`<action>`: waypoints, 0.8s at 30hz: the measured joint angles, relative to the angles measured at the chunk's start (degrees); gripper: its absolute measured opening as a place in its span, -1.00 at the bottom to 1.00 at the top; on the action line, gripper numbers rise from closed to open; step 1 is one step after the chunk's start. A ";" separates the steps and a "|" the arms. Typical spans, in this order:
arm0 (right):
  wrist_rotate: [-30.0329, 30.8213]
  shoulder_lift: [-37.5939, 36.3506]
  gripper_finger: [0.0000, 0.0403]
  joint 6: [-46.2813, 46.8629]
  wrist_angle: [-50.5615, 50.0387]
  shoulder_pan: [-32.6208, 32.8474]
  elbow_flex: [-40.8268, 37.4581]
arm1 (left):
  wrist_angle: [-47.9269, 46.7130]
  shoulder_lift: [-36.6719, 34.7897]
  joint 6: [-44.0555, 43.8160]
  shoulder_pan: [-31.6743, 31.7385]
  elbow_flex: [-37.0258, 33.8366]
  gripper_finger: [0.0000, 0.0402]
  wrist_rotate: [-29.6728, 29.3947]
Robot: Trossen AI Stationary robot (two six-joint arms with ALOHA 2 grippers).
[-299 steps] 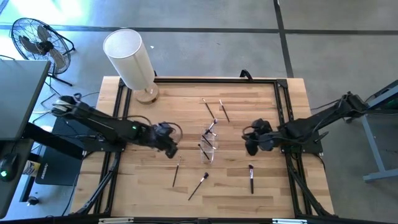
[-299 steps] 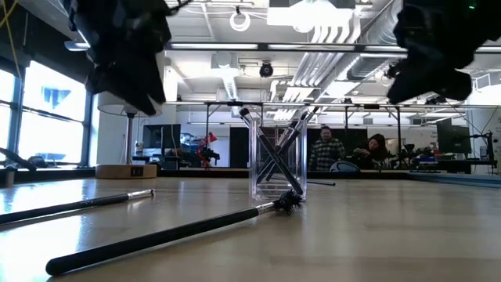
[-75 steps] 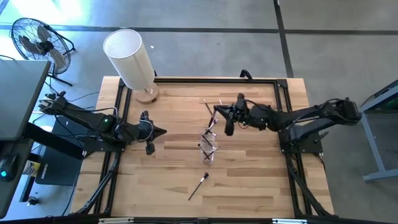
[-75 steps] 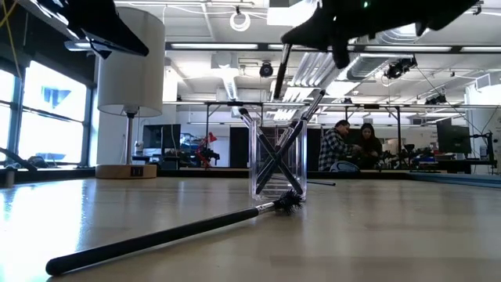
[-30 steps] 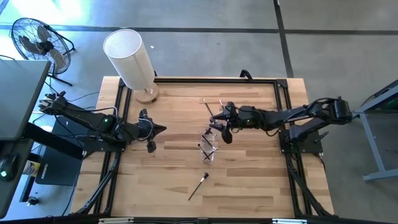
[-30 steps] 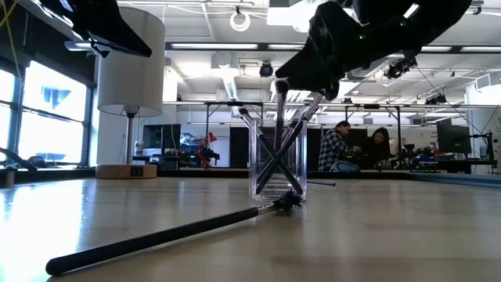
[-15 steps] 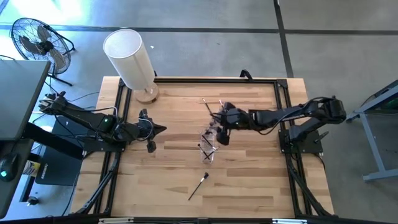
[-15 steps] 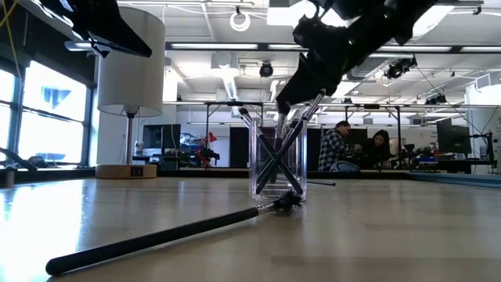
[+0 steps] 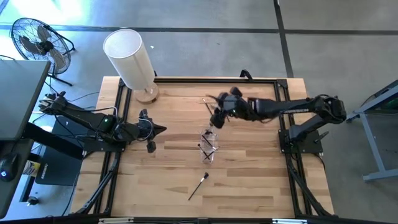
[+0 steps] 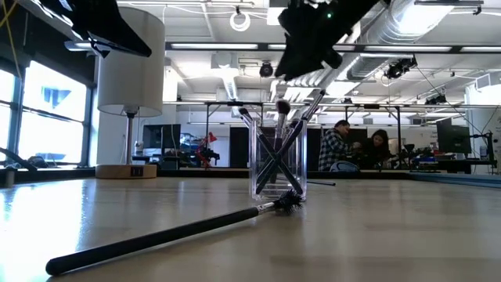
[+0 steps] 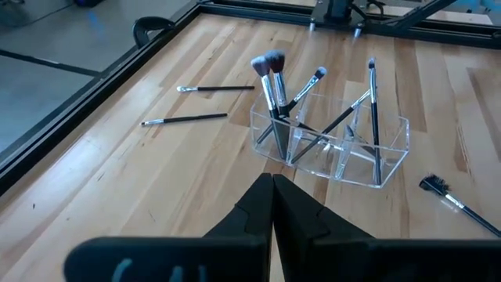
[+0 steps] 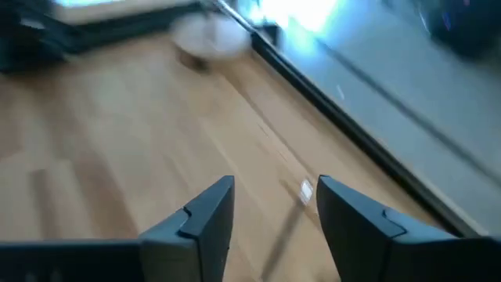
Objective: Pick & Place Makeup Brushes
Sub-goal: Put the eyeshadow brush into the transparent organizer
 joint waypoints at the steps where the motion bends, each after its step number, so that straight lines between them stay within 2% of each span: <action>1: -0.06 0.34 -0.16 2.51 -3.64 -1.22 1.35 | 0.05 0.00 0.00 0.00 0.00 -0.99 -0.01; 3: -2.19 1.54 -0.24 7.36 -10.45 -4.21 4.02 | 0.01 0.00 0.00 0.00 0.00 -0.99 0.00; 5: -7.16 3.10 -0.32 11.57 -15.65 -7.98 6.30 | 0.03 0.00 0.01 0.00 0.00 -0.99 -0.02; 9: -18.99 8.35 -0.49 17.30 -21.02 -15.62 9.94 | 0.05 0.00 0.00 0.00 0.00 -0.99 -0.06; 11: -21.85 12.14 -0.59 17.45 -22.79 -18.53 11.46 | 0.03 0.00 0.00 0.00 0.00 -0.99 -0.07; 17: -25.53 23.38 -0.75 15.45 -26.92 -23.46 18.05 | 0.05 -0.01 0.00 0.00 0.00 -0.99 -0.09; 24: -25.34 32.03 -0.69 12.93 -31.37 -26.36 24.51 | 0.05 0.00 -0.08 0.00 0.00 -0.99 -0.50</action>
